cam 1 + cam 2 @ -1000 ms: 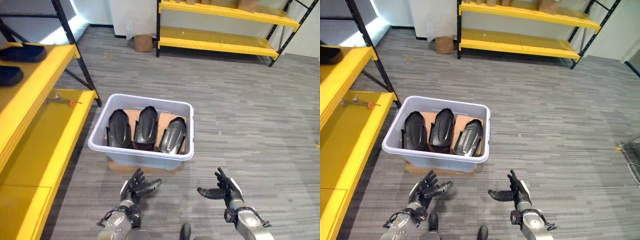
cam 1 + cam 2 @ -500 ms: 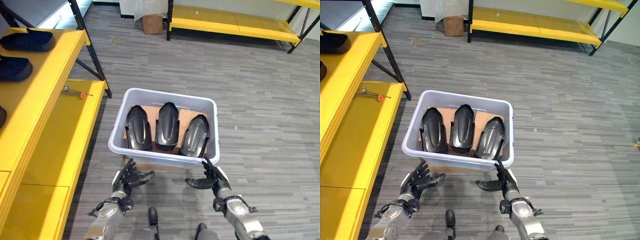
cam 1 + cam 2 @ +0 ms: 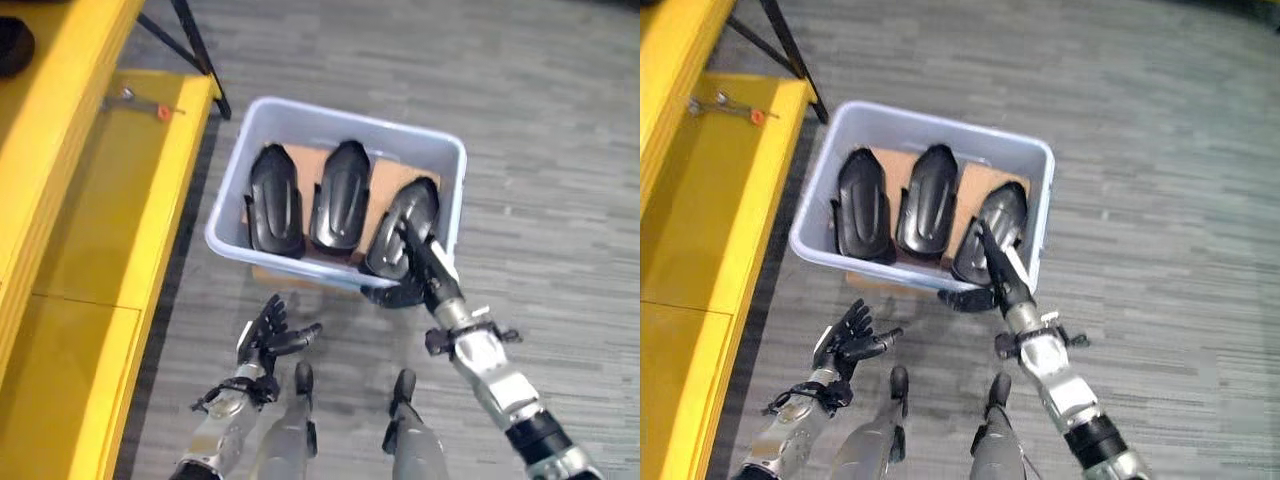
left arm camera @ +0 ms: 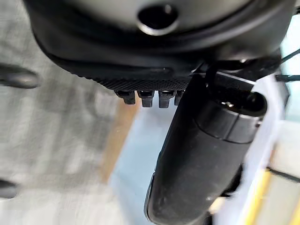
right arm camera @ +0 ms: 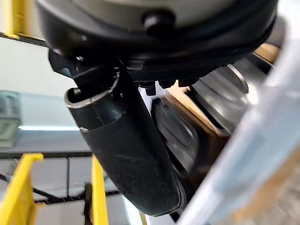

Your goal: Move parts from the plastic box to the shelf.

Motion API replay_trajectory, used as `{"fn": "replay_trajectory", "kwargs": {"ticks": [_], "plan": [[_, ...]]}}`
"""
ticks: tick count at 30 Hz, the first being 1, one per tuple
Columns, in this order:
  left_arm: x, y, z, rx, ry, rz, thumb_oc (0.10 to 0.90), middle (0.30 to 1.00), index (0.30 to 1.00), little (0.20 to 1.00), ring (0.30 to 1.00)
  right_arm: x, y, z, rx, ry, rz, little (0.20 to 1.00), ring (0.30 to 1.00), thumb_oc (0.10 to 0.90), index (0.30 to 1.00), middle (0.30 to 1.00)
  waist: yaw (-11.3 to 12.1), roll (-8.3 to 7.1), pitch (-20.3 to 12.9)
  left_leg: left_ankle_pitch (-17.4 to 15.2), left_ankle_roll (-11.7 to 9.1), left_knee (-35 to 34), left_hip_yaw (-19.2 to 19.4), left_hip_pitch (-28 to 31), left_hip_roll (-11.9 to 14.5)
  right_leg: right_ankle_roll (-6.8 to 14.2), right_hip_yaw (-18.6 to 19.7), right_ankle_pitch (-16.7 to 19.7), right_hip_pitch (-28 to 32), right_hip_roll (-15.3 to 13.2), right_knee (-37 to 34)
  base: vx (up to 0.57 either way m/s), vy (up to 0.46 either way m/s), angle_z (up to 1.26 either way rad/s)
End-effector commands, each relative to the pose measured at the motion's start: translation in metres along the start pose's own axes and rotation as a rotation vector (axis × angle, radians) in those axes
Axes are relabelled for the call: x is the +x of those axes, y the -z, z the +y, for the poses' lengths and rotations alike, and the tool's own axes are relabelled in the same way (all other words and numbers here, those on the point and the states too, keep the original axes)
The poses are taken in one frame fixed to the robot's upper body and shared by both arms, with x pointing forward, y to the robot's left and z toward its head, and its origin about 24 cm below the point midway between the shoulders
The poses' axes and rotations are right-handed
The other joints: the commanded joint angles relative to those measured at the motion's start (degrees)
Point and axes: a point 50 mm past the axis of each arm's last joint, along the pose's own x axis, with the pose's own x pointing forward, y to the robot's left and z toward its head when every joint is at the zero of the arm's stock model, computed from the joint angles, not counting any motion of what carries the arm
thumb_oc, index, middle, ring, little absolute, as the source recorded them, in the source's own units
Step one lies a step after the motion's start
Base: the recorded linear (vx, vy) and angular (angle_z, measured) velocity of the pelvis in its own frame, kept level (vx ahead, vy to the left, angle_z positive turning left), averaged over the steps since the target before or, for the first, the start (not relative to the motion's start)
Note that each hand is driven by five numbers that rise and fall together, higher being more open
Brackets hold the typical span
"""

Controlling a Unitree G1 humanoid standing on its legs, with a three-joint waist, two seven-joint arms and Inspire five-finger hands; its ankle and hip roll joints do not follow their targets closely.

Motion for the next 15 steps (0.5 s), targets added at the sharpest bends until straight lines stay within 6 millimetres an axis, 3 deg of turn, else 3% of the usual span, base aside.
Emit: {"fn": "replay_trajectory", "kwargs": {"ticks": [1, 9, 15], "plan": [[0.004, -0.027, -0.018, 0.021, 0.095, -0.150, 0.900, 1.000, 1.000, 1.000, 1.000, 0.007, -0.054, -0.018, -0.010, 0.079, -0.292, 1.000, 1.000, 0.900, 1.000, 1.000, 0.02, -1.26, -4.60, -8.02, -3.35, 6.58, 1.31, -1.20, 5.93, -0.76, -1.44, -4.59, -3.65, -3.20, 8.15, 0.01, -0.105, 0.01], [0.001, -0.033, -0.013, 0.003, 0.069, -0.168, 0.900, 1.000, 1.000, 1.000, 1.000, 0.026, -0.117, -0.029, -0.112, 0.128, -0.520, 1.000, 1.000, 0.900, 1.000, 1.000, 1.77, -1.11, -2.74, -7.04, -4.32, 6.18, 1.65, -2.79, 7.53, -1.39, -1.96, -5.43, -5.60, -2.05, 8.70, 0.00, -0.056, -0.02], [0.000, -0.037, -0.009, 0.003, 0.052, -0.181, 0.900, 1.000, 1.000, 1.000, 1.000, 0.027, -0.141, -0.026, -0.120, 0.129, -0.609, 1.000, 1.000, 0.900, 1.000, 1.000, 2.15, -1.30, -1.91, -6.97, -4.45, 6.26, 1.63, -3.57, 7.48, -1.52, -1.96, -5.31, -6.23, -1.93, 8.61, 0.00, -0.001, 0.01]]}}
